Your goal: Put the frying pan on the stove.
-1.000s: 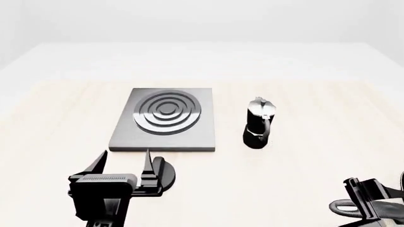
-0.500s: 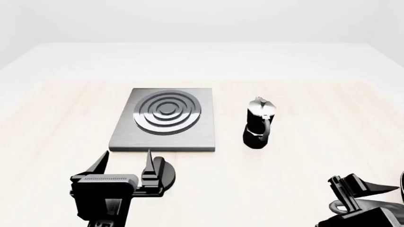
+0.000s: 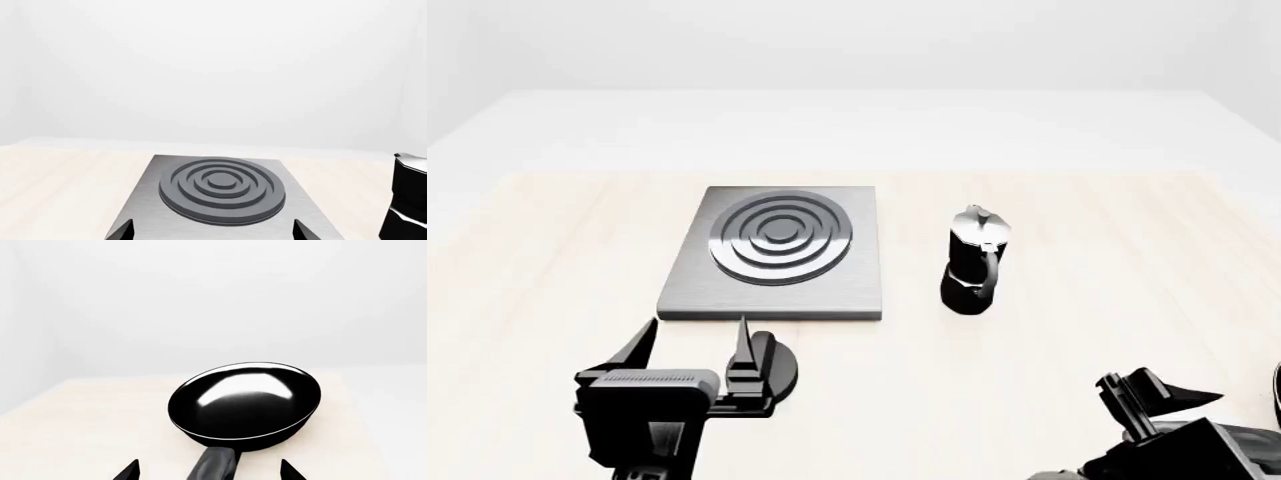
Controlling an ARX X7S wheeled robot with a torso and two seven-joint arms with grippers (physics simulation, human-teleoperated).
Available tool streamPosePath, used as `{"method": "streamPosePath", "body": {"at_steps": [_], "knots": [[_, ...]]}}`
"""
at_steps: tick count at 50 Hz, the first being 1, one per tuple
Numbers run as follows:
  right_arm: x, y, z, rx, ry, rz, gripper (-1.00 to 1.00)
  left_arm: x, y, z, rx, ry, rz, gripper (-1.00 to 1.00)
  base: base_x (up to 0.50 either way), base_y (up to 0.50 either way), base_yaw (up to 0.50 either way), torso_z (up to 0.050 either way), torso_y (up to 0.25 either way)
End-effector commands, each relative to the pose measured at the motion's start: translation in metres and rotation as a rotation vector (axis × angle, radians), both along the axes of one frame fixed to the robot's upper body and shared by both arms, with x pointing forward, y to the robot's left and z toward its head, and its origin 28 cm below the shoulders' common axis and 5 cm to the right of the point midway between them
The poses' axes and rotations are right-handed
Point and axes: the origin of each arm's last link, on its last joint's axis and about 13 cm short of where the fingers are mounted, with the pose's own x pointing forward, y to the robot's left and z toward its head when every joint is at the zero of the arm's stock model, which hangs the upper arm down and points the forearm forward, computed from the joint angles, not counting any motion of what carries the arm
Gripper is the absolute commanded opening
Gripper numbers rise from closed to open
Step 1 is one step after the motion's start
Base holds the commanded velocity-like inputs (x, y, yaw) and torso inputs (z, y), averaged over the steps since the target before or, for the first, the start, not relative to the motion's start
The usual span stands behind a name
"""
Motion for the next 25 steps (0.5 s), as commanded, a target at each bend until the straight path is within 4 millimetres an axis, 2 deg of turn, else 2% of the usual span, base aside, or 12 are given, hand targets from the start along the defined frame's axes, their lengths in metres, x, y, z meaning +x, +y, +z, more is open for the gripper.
{"method": "streamPosePath", "body": {"at_steps": [1, 13, 25], "knots": [[0.004, -0.001, -0.001, 0.047, 0.001, -0.012, 1.00, 0.000, 0.000, 0.000, 0.001, 0.000, 0.002, 1.00, 0.00, 0.00, 0.00, 0.000, 0.000], [0.022, 0.001, 0.008, 0.095, -0.025, -0.028, 1.00, 0.001, 0.001, 0.000, 0.003, 0.003, 0.006, 1.00, 0.00, 0.00, 0.00, 0.000, 0.000], [0.026, 0.002, 0.007, 0.110, -0.031, -0.055, 1.00, 0.000, 0.000, -0.002, 0.001, 0.005, 0.003, 1.00, 0.00, 0.00, 0.00, 0.000, 0.000]]}}
